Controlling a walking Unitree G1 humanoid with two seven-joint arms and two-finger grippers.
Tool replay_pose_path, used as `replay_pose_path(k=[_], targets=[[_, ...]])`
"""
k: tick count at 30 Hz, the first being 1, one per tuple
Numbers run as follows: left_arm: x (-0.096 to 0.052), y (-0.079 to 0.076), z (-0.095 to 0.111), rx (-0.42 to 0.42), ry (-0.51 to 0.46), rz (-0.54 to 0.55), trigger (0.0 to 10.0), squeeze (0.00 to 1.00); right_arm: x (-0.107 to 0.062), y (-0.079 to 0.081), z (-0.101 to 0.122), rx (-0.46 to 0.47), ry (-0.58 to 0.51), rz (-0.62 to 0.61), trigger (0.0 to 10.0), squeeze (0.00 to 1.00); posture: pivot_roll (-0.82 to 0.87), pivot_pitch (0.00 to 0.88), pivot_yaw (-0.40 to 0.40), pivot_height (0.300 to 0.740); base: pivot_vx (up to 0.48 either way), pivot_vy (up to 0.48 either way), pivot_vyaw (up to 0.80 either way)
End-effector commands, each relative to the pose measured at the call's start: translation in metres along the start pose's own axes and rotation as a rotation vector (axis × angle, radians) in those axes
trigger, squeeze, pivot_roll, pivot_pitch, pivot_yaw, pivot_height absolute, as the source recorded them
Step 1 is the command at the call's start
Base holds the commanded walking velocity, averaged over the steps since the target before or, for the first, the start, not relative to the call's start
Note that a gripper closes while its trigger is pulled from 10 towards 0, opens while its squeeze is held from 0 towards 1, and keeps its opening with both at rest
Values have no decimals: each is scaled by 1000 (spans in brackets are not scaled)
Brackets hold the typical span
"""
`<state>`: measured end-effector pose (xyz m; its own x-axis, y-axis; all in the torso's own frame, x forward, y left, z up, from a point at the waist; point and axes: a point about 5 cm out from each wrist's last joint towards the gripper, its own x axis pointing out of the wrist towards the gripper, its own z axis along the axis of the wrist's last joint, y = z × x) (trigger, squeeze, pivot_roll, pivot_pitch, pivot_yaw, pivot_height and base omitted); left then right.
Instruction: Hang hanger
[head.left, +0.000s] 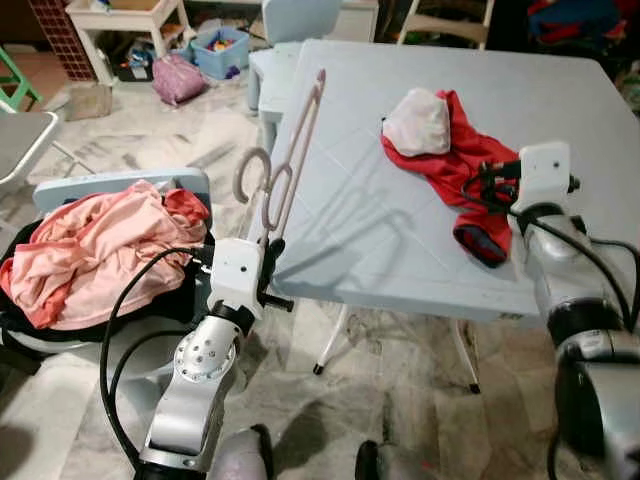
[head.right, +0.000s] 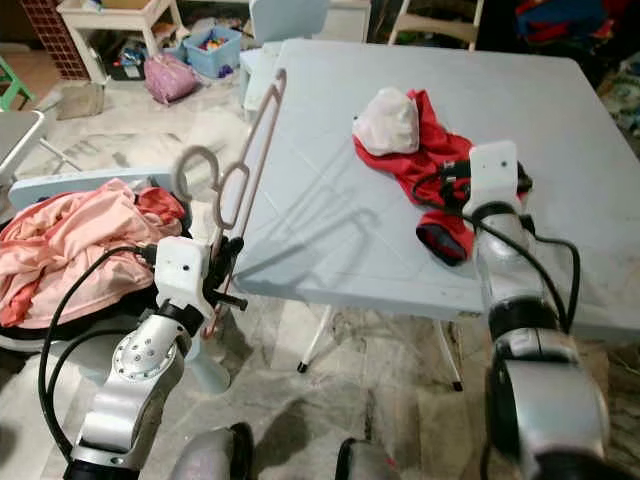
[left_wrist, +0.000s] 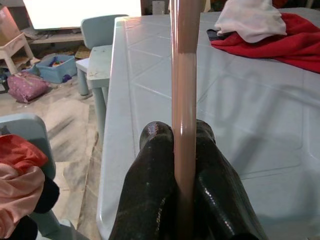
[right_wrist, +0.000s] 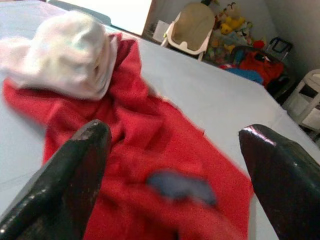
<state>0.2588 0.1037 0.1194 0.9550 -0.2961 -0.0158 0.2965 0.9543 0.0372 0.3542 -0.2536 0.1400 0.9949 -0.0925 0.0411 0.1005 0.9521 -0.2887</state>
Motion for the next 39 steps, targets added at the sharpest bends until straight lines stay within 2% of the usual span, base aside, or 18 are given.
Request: replay_pose_path(k=[1,4,6,10,13,15,25,39], targets=[[3,1,-4,-3,32,1,10000,0,-9,9,2,50,-42,1,10000,0,5,63,8,740,0,0,0],[7,0,0,15,14,-12,10000,0,-26,19,-7,69,-53,-26,10000,0,0,63,25,740,0,0,0],[11,-2,3,37,0,-24,10000,0,-37,26,-19,142,-2,-62,10000,0,-2,61,32,740,0,0,0],[11,-4,3,37,1,-33,10000,0,-44,35,-19,176,-4,-36,10000,0,-10,64,31,740,-62,0,0],[12,-5,3,35,2,-32,10000,0,-47,40,-15,162,-13,-7,10000,0,-21,78,24,740,-270,0,0],[13,-6,3,31,1,-33,10000,0,-49,40,-12,186,-6,-7,10000,0,-22,79,17,740,-279,0,0],[13,-6,1,25,4,-25,10000,0,-48,37,-9,188,22,-1,10000,0,-25,87,7,740,-273,0,0],[13,-7,0,34,10,-31,10000,0,-50,40,-19,214,95,32,10000,0,-23,89,9,740,-217,0,0]])
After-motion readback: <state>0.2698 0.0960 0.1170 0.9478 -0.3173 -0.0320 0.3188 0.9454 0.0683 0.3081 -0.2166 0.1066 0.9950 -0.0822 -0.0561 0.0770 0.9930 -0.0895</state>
